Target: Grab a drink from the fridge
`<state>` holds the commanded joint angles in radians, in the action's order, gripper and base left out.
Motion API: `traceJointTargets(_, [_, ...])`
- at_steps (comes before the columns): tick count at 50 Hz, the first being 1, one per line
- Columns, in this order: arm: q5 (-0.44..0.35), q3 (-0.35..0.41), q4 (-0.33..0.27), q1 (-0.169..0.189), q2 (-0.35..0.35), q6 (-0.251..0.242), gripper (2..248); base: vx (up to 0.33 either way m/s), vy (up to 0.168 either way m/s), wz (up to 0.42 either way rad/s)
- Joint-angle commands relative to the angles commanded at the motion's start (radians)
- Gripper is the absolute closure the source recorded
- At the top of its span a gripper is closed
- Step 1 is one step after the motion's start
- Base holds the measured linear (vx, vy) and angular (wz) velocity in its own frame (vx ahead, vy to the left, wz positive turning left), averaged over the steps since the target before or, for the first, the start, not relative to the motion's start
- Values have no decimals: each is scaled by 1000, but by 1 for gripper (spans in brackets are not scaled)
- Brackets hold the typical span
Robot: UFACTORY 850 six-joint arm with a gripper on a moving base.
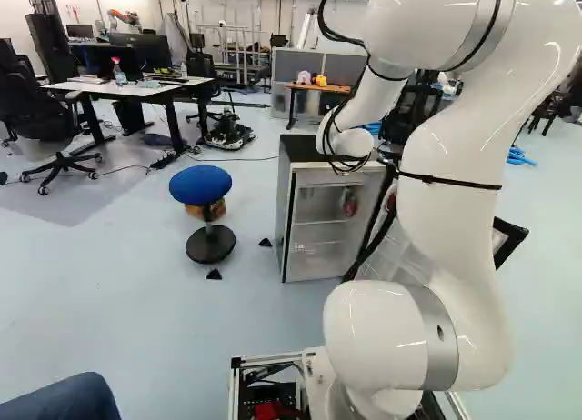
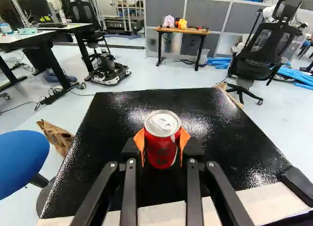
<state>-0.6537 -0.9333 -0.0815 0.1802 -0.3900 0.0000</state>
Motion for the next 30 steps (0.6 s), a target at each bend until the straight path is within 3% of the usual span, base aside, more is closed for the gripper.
traceJointTargets(24, [9,0,0,0,0,0,159,0,0,0])
traceJointTargets(25, [9,0,0,0,0,0,136,0,0,0])
traceJointTargets(30, [9,0,0,0,0,0,136,0,0,0])
